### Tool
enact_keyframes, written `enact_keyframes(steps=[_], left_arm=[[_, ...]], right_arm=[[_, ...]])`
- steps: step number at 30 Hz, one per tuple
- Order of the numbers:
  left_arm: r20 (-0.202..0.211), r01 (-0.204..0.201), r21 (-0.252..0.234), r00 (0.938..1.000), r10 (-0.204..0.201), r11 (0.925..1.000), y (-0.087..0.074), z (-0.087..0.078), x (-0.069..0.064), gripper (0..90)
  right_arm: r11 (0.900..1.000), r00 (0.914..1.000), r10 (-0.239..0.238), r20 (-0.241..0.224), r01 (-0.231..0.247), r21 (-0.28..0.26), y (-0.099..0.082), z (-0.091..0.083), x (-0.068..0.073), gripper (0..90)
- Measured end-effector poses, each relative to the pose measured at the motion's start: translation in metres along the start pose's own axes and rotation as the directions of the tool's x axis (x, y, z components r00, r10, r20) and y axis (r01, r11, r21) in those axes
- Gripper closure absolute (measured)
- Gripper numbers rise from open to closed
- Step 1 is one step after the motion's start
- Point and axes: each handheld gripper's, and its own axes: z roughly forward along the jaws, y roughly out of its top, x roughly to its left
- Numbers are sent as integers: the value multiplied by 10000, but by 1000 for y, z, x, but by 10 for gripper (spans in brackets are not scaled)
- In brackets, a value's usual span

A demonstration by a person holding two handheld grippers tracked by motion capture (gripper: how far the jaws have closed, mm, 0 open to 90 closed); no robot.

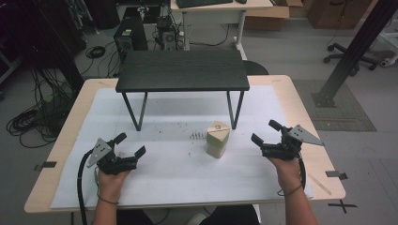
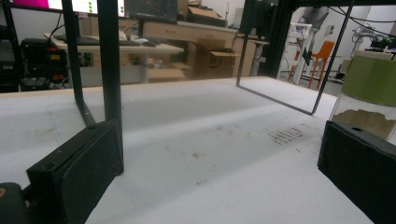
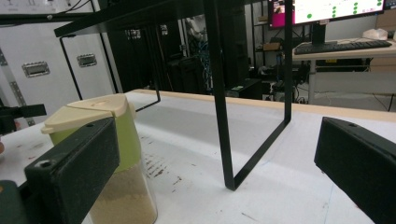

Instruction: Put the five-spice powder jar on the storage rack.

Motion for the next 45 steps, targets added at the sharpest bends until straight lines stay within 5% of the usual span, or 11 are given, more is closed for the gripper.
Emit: enact_keyframes(steps=[7,15,45], left_arm=[[22,-1,-12,10000,1,10000,0,0,0,3],[70,16,-42,10000,-15,10000,0,0,0,3],[178,61,-176,9998,-58,9998,0,-1,1,3]], right_arm=[[9985,9968,-353,-711,382,385,14,4,8,0],[9853,9828,-877,-1623,1095,1310,24,16,18,0],[9303,9560,-1505,-2517,2231,2911,18,41,40,0]])
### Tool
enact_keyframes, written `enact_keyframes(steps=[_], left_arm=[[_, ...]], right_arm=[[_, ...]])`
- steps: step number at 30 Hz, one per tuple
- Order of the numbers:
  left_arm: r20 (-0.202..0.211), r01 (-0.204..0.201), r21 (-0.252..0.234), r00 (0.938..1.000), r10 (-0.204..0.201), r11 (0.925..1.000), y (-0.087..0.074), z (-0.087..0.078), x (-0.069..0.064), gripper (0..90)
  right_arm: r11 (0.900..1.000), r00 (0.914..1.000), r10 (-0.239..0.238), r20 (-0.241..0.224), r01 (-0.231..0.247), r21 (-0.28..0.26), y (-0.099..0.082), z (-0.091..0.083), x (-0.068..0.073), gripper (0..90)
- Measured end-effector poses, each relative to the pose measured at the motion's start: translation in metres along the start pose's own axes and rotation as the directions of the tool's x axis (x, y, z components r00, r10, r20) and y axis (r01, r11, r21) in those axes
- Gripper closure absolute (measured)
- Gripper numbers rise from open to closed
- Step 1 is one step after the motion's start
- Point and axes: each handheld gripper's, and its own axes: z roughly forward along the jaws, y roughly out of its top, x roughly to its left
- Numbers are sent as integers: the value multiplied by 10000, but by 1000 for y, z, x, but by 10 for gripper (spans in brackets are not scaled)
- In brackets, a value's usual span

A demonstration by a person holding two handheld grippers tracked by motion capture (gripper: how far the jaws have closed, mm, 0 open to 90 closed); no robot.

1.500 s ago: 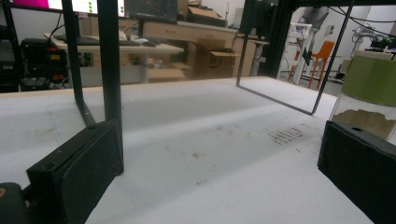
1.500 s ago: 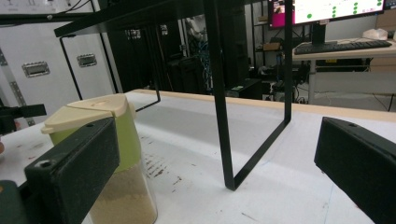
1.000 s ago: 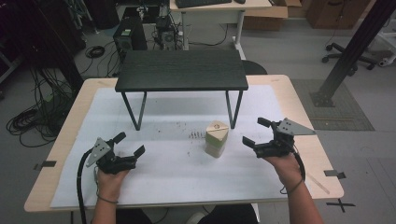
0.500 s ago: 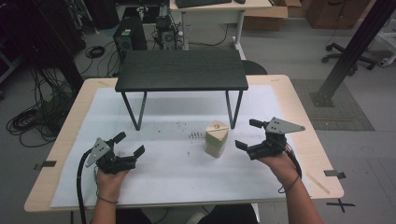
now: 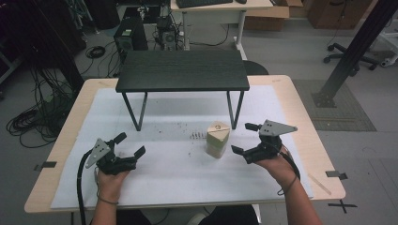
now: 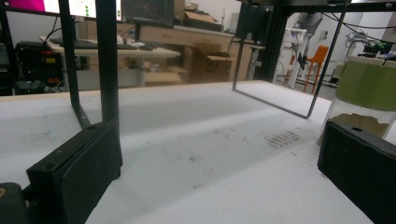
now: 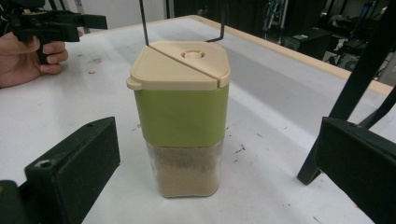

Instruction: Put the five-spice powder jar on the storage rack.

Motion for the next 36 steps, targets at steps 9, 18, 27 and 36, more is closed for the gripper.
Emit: enact_keyframes(steps=[9,18,27,36], left_arm=[[41,0,-10,10000,0,10000,0,0,0,3],[97,18,-47,10000,-18,10000,0,0,0,3],[119,7,-52,9999,-6,10000,0,0,0,3],[137,2,-45,9999,-1,10000,0,0,0,3]], right_arm=[[9996,10000,-5,-60,6,292,-5,10,4,0],[9985,10000,-56,-79,60,537,-7,17,7,0],[9979,9999,-9,-136,18,649,-9,25,8,0],[9971,9996,25,-293,-3,757,-10,34,11,0]])
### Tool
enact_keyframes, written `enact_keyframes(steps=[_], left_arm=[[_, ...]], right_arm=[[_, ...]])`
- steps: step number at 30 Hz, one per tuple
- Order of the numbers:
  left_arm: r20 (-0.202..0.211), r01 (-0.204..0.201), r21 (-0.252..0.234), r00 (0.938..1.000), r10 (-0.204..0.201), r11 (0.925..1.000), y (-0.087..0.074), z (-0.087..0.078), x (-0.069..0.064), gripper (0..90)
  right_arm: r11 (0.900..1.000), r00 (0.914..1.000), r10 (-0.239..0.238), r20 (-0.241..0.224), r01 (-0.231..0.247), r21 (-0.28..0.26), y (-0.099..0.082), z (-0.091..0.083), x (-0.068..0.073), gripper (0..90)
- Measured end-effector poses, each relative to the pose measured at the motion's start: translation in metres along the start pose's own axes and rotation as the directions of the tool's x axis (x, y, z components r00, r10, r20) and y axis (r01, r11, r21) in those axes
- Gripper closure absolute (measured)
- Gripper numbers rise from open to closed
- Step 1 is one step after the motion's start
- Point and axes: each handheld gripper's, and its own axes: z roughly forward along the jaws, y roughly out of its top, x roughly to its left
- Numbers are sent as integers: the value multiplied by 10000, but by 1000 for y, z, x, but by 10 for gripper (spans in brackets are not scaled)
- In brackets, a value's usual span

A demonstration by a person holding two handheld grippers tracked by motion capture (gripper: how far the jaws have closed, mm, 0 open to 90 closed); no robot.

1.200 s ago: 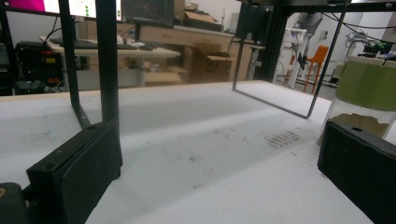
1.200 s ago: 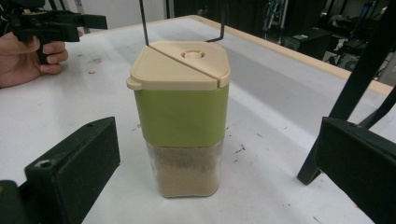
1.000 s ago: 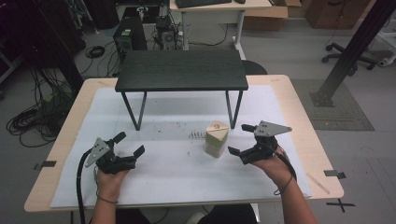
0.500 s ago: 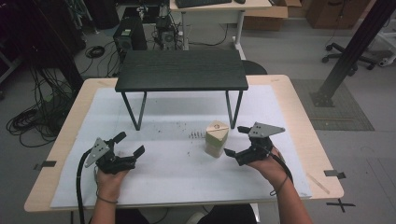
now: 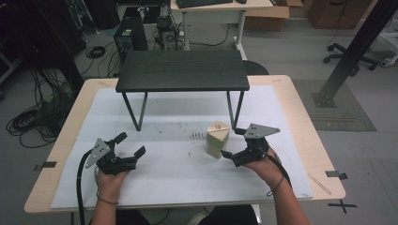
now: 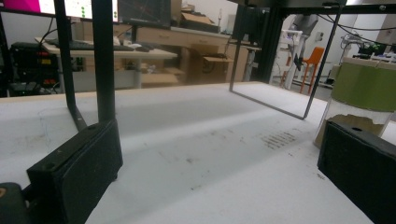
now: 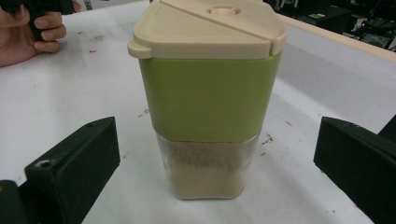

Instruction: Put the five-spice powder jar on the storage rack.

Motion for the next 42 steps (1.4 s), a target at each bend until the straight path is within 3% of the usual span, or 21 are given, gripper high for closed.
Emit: enact_keyframes(steps=[24,42], left_arm=[[7,18,-50,10000,-18,10000,0,0,0,3],[25,16,-59,10000,-15,10000,0,0,0,3]], right_arm=[[9995,9994,304,-166,-302,125,-4,26,2,0],[9993,9993,341,-152,-339,129,-4,36,1,26]])
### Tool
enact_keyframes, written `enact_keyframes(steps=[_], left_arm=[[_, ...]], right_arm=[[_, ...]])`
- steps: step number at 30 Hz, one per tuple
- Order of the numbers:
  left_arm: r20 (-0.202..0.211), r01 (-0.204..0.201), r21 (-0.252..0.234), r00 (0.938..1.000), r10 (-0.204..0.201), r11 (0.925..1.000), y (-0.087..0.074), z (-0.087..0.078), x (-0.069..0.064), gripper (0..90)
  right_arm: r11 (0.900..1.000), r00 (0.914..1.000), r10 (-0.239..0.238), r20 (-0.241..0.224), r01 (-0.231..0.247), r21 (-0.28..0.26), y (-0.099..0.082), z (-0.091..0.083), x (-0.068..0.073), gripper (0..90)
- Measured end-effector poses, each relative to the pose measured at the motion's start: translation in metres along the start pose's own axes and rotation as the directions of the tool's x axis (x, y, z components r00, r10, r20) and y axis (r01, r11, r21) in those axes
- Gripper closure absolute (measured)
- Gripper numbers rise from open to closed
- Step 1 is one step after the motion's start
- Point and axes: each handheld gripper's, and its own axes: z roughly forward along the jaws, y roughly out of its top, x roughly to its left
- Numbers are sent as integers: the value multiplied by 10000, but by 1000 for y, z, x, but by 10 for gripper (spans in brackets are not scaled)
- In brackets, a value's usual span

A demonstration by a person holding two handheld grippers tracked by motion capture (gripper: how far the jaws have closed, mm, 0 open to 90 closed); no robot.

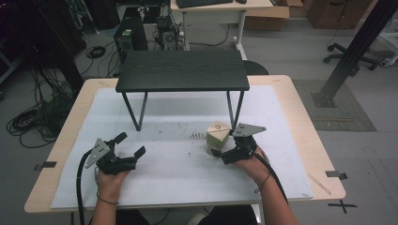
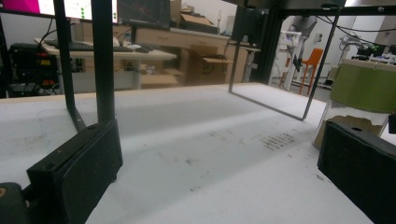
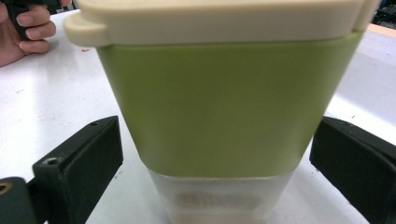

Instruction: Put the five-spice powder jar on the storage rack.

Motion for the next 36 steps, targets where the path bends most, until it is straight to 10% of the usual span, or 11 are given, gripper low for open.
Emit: enact_keyframes(steps=[36], left_arm=[[10,-19,5,10000,19,10000,0,0,0,3]], right_arm=[[9999,9996,2,271,-5,109,1,11,3,173]])
